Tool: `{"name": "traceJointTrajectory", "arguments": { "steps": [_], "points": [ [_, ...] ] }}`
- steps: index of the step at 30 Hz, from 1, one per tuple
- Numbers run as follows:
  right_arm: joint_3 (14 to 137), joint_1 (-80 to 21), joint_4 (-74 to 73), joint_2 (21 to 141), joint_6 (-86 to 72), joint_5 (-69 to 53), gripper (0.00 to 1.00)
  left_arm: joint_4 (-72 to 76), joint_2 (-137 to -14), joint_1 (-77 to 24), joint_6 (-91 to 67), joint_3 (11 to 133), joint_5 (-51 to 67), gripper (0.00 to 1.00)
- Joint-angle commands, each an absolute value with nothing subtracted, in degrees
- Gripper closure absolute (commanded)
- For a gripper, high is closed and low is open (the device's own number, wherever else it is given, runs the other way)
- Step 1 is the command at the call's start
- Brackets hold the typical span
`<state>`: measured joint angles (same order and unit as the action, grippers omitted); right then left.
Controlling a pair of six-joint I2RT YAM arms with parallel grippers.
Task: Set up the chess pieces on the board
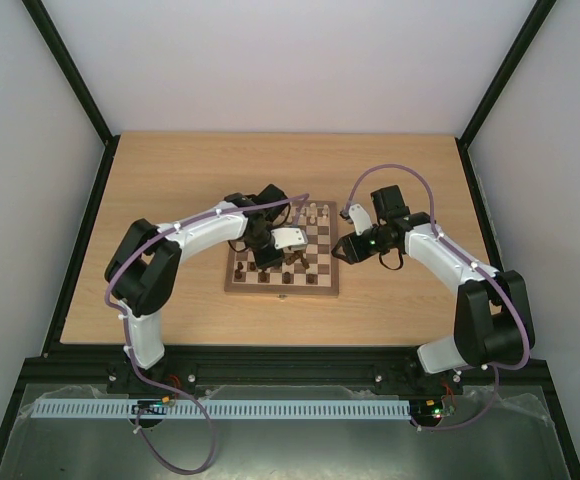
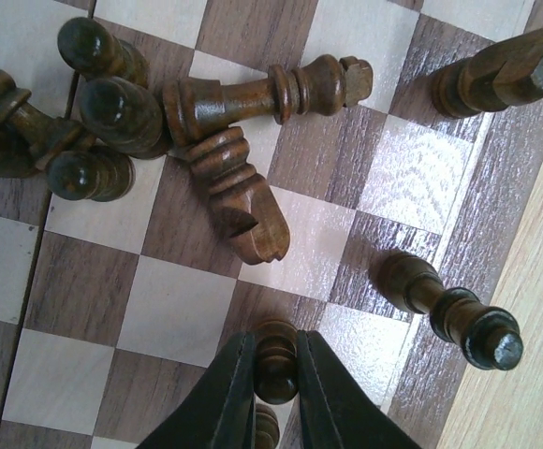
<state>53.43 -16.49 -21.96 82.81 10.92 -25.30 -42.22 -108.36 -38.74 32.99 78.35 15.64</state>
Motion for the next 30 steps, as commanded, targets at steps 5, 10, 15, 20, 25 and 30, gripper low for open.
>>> {"name": "traceJointTrajectory", "arguments": {
  "steps": [5, 10, 15, 20, 25, 30],
  "points": [
    [52.8, -16.6, -22.6, 81.7, 10.6, -26.3, 0.51, -42.2, -108.1, -39.3, 33.2, 77.8, 14.6, 0.85],
    [52.9, -16.6, -22.6, 82.0, 10.7, -26.4, 0.51, -42.8, -107.9, -39.3, 33.8, 77.5, 14.7, 0.85],
    [52.9, -16.6, -22.4, 82.2, 10.6, -26.5, 0.51, -42.6, -107.8, -39.4, 33.7, 76.8, 14.8, 0.83],
    [52.9, -16.6, -22.4, 82.5, 10.5, -26.7, 0.52, -41.8, -108.1, -39.5, 32.9, 77.0, 13.9, 0.75],
    [53.3, -16.6, -22.6, 82.4, 10.8, -26.7, 0.51, -41.7, -107.4, -39.6, 32.7, 77.1, 13.7, 0.70],
    [55.8, -17.1, -23.8, 83.7, 11.3, -26.5, 0.54, -43.5, -104.3, -37.9, 34.1, 77.8, 18.7, 0.54]
  ]
}}
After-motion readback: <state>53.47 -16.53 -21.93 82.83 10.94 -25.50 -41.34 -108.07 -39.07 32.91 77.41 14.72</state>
